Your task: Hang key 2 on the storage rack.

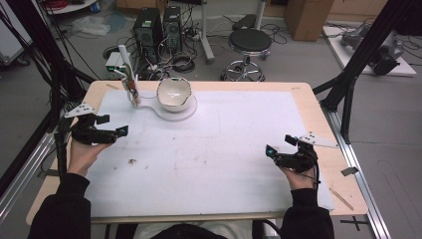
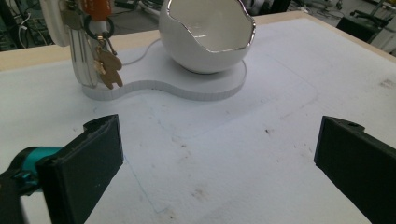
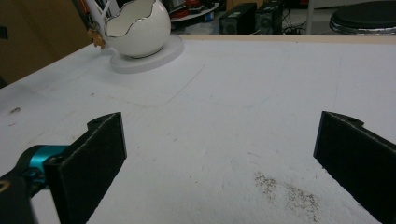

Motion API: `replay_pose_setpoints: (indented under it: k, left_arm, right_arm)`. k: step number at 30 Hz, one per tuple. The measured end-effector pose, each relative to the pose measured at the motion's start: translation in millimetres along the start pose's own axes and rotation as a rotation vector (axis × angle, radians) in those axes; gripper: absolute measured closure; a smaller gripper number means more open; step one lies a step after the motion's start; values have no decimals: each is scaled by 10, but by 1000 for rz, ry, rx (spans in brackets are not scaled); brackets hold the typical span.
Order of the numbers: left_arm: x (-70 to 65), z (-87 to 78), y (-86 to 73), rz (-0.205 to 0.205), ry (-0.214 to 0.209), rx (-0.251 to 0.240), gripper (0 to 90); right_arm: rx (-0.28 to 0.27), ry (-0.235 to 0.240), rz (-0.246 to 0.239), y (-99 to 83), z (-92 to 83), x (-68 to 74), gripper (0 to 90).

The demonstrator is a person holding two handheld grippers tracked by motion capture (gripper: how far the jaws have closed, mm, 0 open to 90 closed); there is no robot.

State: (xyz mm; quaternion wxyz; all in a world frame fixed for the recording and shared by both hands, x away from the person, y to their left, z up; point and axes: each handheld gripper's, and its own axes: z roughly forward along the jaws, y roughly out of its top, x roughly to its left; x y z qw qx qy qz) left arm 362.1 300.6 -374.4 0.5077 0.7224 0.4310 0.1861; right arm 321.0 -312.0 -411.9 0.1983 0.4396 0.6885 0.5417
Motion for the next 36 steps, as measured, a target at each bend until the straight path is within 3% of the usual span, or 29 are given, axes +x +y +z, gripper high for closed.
replay_pose_setpoints:
  k: [8, 17, 23, 28, 36]
  left_arm:
    - [-111, -49, -148, 30, -17, 24, 17]
    - [-135, -129, -365, 7, -8, 35, 17]
    - [-218, -181, -478, 17, -5, 46, 17]
    - [-266, -187, -588, 29, 2, 83, 17]
    - [-275, -205, -623, 37, 12, 66, 17]
  right_arm:
    - [3, -5, 8, 0, -11, 5, 16]
    - [5, -9, -3, -9, -20, -1, 16]
    - [15, -11, -5, -18, -23, 9, 16]
    - [15, -15, -10, -27, -36, 6, 16]
    - [21, -16, -8, -34, -46, 21, 16]
